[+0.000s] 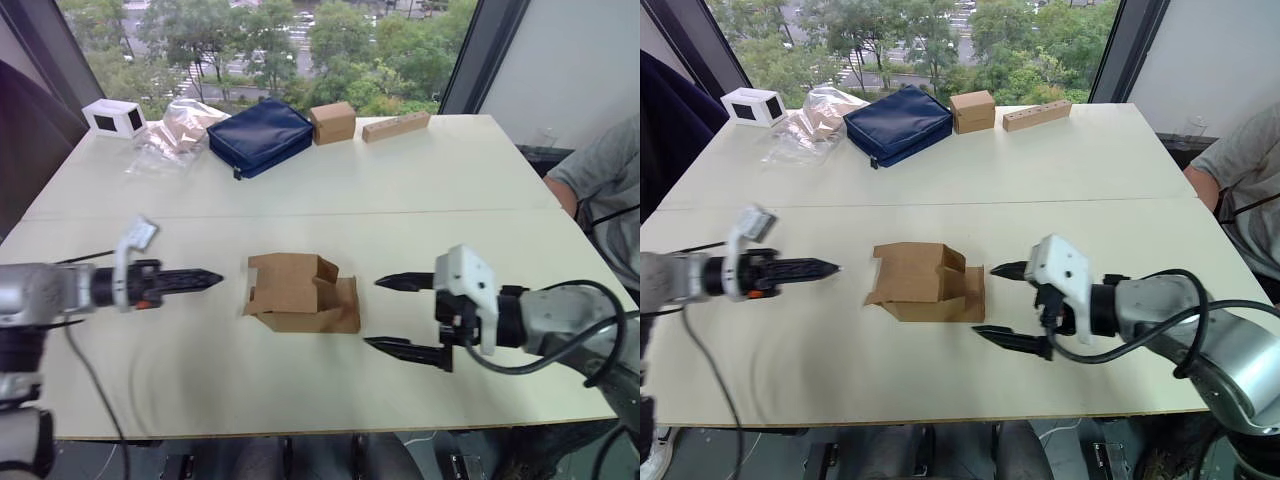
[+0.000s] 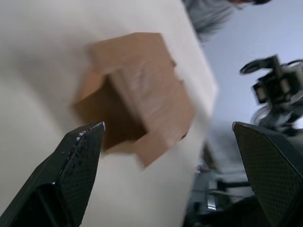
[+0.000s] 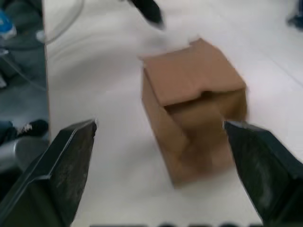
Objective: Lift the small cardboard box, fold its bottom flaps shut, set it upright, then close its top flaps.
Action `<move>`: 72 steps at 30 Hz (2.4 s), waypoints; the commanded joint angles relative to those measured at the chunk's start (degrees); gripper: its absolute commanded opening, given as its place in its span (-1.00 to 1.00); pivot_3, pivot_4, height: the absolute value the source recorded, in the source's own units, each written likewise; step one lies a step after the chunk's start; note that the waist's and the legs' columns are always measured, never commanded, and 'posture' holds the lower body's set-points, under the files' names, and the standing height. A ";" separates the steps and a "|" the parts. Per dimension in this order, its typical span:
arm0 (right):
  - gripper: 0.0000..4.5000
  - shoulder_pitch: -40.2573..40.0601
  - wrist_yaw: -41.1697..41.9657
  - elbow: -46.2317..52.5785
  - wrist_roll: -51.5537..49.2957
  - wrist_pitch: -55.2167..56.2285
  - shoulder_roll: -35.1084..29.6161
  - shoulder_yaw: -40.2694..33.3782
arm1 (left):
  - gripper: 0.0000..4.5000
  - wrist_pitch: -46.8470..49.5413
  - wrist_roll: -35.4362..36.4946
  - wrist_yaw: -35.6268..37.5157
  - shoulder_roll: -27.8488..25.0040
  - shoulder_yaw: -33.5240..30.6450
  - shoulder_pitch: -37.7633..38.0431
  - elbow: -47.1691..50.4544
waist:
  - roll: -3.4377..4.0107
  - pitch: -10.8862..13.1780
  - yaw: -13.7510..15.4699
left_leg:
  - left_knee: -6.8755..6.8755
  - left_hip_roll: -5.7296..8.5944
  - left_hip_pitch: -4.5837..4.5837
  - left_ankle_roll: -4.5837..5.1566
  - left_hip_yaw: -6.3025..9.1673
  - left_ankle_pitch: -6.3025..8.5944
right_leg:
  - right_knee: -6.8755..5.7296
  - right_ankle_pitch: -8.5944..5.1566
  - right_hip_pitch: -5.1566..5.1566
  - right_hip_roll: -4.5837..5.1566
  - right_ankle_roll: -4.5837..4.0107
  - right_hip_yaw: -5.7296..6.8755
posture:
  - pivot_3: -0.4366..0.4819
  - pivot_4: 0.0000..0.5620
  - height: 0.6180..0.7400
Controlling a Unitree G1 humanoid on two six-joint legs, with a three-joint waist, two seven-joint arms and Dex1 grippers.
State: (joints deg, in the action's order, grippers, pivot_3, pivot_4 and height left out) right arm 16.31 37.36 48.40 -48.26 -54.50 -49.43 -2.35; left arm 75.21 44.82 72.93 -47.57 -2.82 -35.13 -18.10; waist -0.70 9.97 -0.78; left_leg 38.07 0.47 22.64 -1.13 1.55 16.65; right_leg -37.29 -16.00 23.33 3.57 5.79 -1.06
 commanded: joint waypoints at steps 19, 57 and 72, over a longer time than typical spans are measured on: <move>1.00 -2.10 -13.84 7.63 -4.46 -4.33 1.61 -0.26 | 0.97 -2.19 -3.17 1.53 10.60 6.62 -7.17 -8.84 | -0.02 -0.02 0.16 | 0.08 0.02 0.02 0.00 0.00 -0.01 | -0.07 0.00 0.01 0.01 0.00 -0.03 | -0.05 -0.47 1.00; -0.14 23.92 -34.75 -15.04 -10.88 10.18 23.47 -11.82 | -1.00 -36.43 -11.80 10.73 9.86 2.78 -29.01 -3.11 | -0.02 -0.02 -0.01 | 0.09 0.05 0.21 -0.04 -0.02 -0.04 | -0.11 0.01 0.20 -0.02 0.01 -0.04 | -0.05 -0.47 1.00; -0.99 25.83 -35.19 -17.28 -5.49 10.66 27.02 -5.17 | -1.00 -41.30 -14.37 15.38 10.76 2.86 -35.17 -8.62 | -0.01 -0.01 -0.35 | 0.17 0.01 0.53 -0.02 -0.01 -0.04 | -0.39 0.01 0.61 -0.12 0.01 -0.07 | -0.05 -0.47 1.00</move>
State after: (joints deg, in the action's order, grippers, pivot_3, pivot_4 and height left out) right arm 41.73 2.43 28.89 -54.12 -44.85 -23.07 -7.24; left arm 34.41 30.26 87.87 -36.42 1.18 -68.41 -27.30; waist -0.71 9.96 -1.13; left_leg 38.31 0.49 23.35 -1.18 1.53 16.59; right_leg -37.96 -15.99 24.16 3.46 5.80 -1.16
